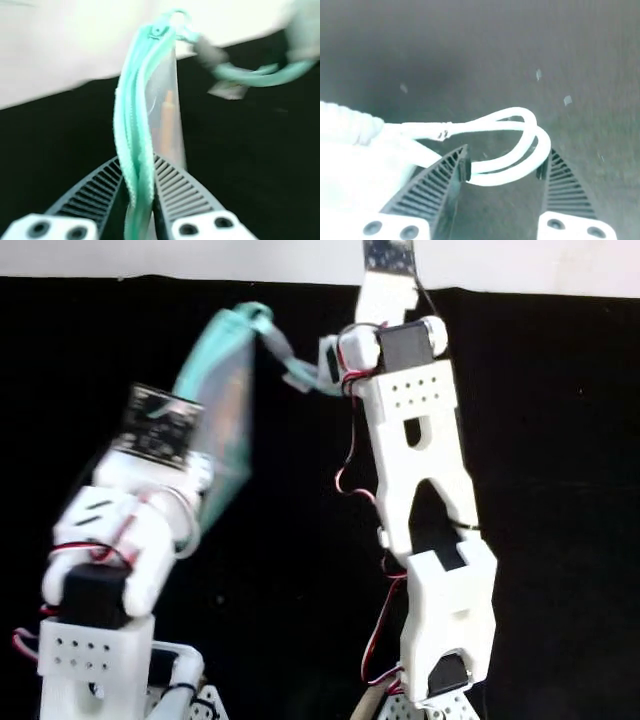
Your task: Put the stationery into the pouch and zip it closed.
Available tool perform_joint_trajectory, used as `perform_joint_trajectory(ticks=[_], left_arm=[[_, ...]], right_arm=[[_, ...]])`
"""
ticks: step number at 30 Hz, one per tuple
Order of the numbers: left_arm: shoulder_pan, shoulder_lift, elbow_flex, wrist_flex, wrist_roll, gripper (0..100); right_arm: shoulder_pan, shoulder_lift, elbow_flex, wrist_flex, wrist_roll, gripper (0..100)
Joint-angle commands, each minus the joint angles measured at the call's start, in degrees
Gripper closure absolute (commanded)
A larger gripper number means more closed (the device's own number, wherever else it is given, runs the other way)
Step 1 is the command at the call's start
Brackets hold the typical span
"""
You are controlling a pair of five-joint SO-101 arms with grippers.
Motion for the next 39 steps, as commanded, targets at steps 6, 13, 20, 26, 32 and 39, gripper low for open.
perform_joint_trajectory(ticks=[6,13,20,26,32,39], left_arm=[[-6.46,0.13,0.75,-8.09,-6.86,99],[-4.44,11.91,7.60,-18.37,-7.30,99],[9.19,26.07,7.52,-21.89,-7.21,99],[22.55,31.78,7.52,-25.32,-1.93,99],[27.30,38.02,7.43,-29.54,-0.26,98],[27.38,45.85,7.52,-29.27,-0.09,80]], right_arm=[[-0.31,-0.75,-11.56,0.66,0.53,77.7],[-0.13,-0.84,-12.00,4.26,0.53,77.7],[2.42,-0.84,-12.00,4.53,0.62,77.7],[6.64,-0.84,-12.00,4.62,0.62,77.7],[9.45,-0.84,-12.00,4.62,0.62,77.7],[9.45,-0.84,-12.00,4.62,0.62,77.7]])
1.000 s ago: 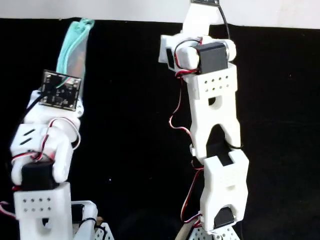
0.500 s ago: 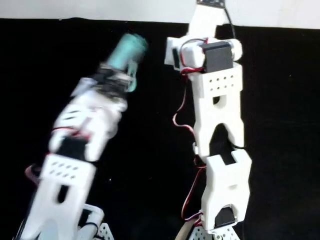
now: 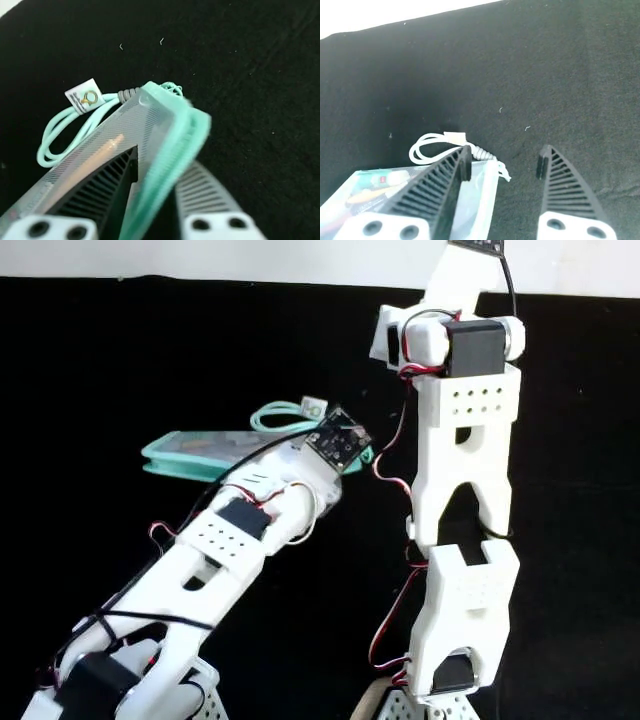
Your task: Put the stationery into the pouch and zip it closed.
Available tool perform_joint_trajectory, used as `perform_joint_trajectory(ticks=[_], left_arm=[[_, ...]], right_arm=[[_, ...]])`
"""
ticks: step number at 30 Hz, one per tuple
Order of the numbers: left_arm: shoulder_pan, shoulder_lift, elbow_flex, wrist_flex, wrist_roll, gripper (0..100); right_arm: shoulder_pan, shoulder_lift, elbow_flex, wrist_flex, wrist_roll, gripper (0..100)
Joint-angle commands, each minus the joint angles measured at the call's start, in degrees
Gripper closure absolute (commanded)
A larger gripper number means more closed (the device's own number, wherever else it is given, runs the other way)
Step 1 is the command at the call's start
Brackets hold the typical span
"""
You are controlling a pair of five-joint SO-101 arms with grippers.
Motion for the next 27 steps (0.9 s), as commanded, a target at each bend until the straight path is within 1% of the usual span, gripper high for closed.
perform_joint_trajectory(ticks=[1,3,7,9,14,18,23,27], left_arm=[[0.66,2.59,-0.13,0.26,0.88,80],[1.54,2.59,-0.13,3.16,0.70,79],[5.93,0.22,-0.22,13.01,0.70,79],[6.99,-1.54,-0.22,16.62,0.70,79],[6.99,-7.43,-0.04,20.92,0.88,79],[6.99,-14.99,-0.13,25.41,0.88,79],[7.60,-23.87,0.13,33.93,0.88,79],[7.43,-26.15,0.13,40.97,0.88,79]], right_arm=[[0.40,-0.75,-2.15,0.66,0.62,77.7],[0.40,-0.75,-2.15,0.66,0.62,77.7],[0.40,-0.75,-2.15,0.66,0.62,77.7],[0.40,-0.75,-2.15,0.66,0.62,77.7],[0.22,-0.84,-2.07,0.75,0.62,77.8],[0.13,-2.51,-1.80,0.75,0.79,77.8],[0.13,-6.11,-1.54,0.75,0.79,77.8],[0.13,-6.55,-1.45,0.84,0.79,77.8]])
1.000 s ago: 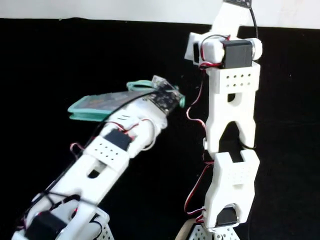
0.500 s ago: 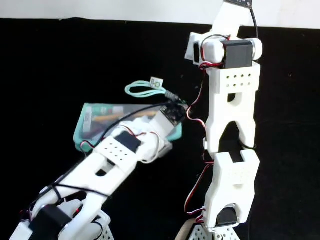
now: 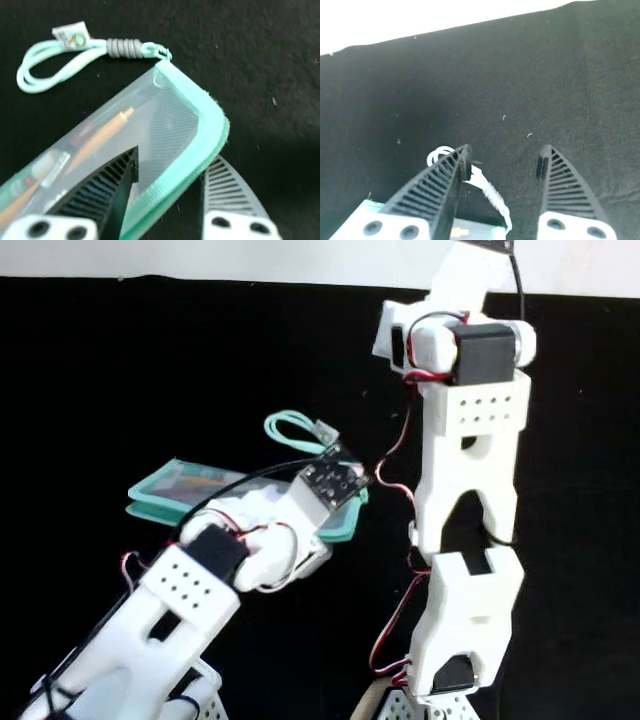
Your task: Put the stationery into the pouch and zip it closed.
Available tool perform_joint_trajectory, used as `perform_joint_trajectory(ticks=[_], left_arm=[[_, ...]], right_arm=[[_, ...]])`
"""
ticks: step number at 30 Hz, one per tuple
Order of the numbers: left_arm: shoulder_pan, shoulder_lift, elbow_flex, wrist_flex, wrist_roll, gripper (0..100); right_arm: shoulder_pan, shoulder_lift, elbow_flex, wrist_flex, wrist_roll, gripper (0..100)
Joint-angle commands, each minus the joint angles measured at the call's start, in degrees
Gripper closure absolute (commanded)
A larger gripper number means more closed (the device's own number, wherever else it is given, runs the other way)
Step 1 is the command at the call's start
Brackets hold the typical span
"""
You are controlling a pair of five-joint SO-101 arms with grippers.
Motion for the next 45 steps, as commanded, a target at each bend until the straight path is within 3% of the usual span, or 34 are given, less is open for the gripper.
perform_joint_trajectory(ticks=[1,4,10,21,30,39,42,45], left_arm=[[1.10,-2.77,-0.22,5.19,0.79,79],[0.31,-2.86,-0.48,3.69,0.88,80],[-6.46,-2.51,-0.40,-12.31,0.88,80],[-11.03,-2.24,-3.38,-31.30,0.88,83],[-13.58,6.90,-20.44,-24.18,0.88,81],[-14.02,10.86,-24.57,-20.84,0.88,79],[-15.69,10.86,-24.66,-20.84,0.88,84],[-17.36,10.77,-25.01,-20.84,0.88,91]], right_arm=[[0.13,-3.12,-1.45,0.84,0.70,77.8],[0.13,-3.30,-1.45,0.92,0.62,77.8],[0.13,-3.30,-1.45,1.01,0.62,77.8],[0.13,-3.30,-1.45,1.01,0.62,77.8],[0.13,-3.30,-1.45,1.01,0.62,77.8],[0.04,-3.38,-1.45,1.01,0.62,77.9],[0.04,-3.56,-1.45,1.01,0.62,78.6],[-0.92,-6.02,-1.54,1.01,0.79,87.3]])
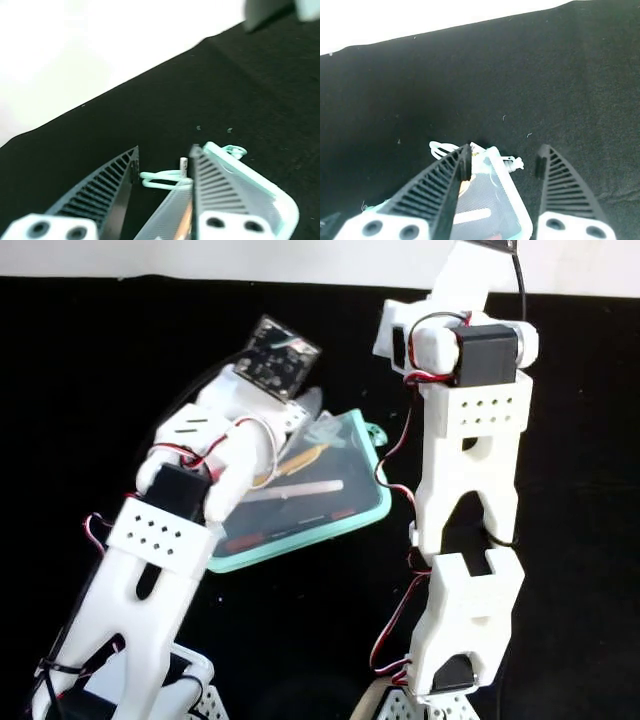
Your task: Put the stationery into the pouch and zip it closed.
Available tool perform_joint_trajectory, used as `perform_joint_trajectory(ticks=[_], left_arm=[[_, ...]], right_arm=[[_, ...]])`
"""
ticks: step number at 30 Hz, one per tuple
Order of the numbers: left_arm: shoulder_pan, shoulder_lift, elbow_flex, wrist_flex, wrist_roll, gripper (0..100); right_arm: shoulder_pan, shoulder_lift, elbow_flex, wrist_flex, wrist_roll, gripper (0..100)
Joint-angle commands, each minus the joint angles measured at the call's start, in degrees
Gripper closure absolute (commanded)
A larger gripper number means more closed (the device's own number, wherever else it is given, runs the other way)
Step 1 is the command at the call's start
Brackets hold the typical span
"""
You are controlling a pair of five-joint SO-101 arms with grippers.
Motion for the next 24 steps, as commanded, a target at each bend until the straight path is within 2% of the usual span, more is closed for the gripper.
perform_joint_trajectory(ticks=[1,3,10,19,24], left_arm=[[-2.07,-0.04,-3.03,0.09,0.53,93],[-2.68,-0.04,-2.77,0.18,0.53,95],[-2.33,-7.16,-2.77,5.98,0.53,99],[-2.68,-18.68,-1.19,26.02,0.53,99],[-2.68,-28.44,10.95,28.66,0.53,99]], right_arm=[[-1.36,-6.20,-1.54,0.75,0.79,91.4],[-2.24,-8.31,-1.54,0.75,0.79,99.3],[-2.51,-17.54,9.63,0.75,0.79,99.1],[-6.37,-40.22,48.04,0.40,0.70,99.2],[-6.29,-52.97,70.37,-5.05,0.62,99.2]])
